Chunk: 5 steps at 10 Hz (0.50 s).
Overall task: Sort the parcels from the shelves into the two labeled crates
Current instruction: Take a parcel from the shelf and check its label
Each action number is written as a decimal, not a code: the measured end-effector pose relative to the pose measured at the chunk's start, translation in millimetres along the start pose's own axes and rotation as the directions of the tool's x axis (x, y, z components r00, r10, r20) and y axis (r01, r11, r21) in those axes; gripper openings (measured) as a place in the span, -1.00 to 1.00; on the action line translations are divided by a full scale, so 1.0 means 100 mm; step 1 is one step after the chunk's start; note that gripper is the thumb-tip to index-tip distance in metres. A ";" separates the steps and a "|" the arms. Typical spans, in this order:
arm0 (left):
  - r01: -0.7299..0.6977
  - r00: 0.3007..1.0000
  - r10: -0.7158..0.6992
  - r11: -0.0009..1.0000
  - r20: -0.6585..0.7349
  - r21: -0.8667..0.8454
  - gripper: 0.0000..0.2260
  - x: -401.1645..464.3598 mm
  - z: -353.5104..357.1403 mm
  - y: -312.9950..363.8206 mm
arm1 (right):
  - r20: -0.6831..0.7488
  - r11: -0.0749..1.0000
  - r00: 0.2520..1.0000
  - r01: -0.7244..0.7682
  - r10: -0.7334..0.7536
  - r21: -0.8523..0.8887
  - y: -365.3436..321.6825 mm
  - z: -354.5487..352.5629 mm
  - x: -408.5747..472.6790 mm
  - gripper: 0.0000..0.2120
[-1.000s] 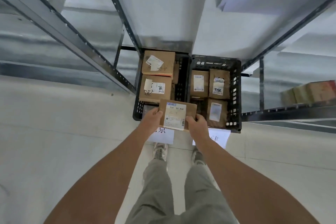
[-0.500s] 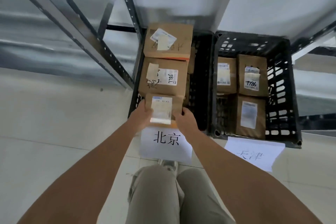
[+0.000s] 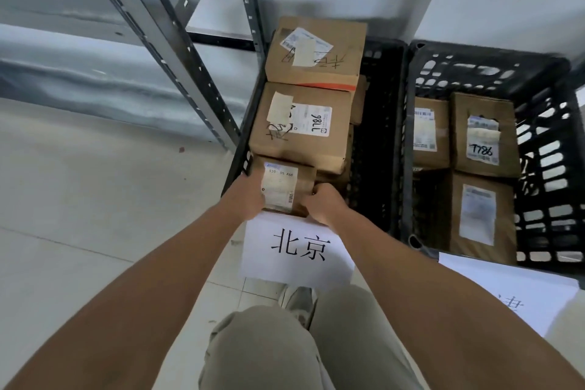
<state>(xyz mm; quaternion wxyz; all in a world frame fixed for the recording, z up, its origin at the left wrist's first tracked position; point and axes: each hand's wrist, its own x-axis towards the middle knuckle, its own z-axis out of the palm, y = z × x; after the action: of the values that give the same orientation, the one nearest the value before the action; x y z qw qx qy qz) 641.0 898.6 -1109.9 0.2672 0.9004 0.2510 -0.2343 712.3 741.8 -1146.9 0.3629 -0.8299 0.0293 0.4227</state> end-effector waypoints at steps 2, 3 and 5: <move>0.112 0.981 -0.172 0.888 0.096 0.447 -0.54 0.11 0.19 0.07 | 0.162 0.967 0.987 0.042 -0.001 -0.249 -0.04 0.04 0.13 -0.66; 0.130 0.979 -0.191 0.854 0.071 0.503 -0.60 0.14 0.18 0.11 | 0.203 0.934 0.979 0.085 -0.013 -0.347 -0.09 0.01 0.08 -0.65; -0.284 0.942 0.107 0.760 0.319 0.584 -0.62 0.24 0.21 0.02 | 0.255 0.869 0.965 0.169 -0.051 -0.465 -0.09 0.02 0.05 -0.66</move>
<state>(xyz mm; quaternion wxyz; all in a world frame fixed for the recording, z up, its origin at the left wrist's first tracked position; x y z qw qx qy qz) 654.5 892.2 -1137.7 0.0094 0.9192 0.0251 -0.3929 717.1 750.8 -1146.3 0.1690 -0.8385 -0.1679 0.4901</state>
